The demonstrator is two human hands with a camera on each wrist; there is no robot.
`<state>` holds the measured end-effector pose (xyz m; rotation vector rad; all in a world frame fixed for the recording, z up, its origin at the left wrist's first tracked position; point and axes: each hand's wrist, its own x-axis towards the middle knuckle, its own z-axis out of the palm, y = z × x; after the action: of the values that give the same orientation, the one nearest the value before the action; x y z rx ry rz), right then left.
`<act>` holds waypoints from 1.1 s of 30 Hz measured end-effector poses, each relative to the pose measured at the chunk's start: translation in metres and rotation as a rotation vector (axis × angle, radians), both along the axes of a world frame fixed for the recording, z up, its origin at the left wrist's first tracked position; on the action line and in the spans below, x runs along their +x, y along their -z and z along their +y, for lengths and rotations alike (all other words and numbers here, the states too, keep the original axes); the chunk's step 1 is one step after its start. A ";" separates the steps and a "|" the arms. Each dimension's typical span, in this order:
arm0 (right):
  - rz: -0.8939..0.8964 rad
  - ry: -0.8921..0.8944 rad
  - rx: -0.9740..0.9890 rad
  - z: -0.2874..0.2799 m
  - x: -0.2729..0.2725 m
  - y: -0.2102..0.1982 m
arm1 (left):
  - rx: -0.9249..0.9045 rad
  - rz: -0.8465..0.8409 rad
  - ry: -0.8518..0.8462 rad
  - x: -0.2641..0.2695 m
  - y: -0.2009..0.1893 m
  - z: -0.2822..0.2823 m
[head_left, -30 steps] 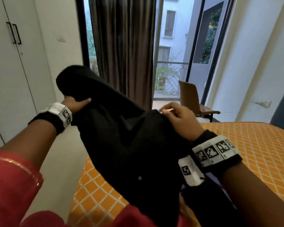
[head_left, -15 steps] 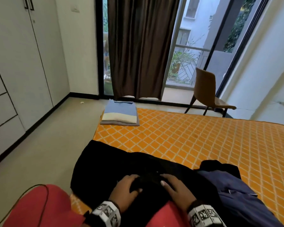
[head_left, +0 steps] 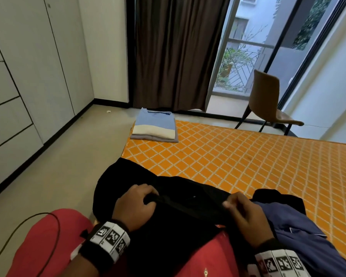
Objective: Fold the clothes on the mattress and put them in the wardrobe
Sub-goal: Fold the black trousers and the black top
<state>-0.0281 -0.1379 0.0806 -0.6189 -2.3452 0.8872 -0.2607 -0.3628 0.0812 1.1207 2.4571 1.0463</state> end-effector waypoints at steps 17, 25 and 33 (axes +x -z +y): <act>-0.257 0.351 -0.069 0.037 -0.093 -0.058 | 0.143 0.103 0.019 -0.068 -0.060 0.019; 0.009 0.279 -0.500 0.051 -0.171 -0.155 | 0.456 0.341 0.097 -0.064 -0.122 0.060; 0.281 0.312 -0.663 0.034 -0.179 -0.198 | -0.041 -0.194 0.370 -0.015 -0.093 0.088</act>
<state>-0.2068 -0.1040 0.2789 -1.0090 -1.6234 1.4935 -0.2759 -0.2750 0.1744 1.3257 2.0131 0.9357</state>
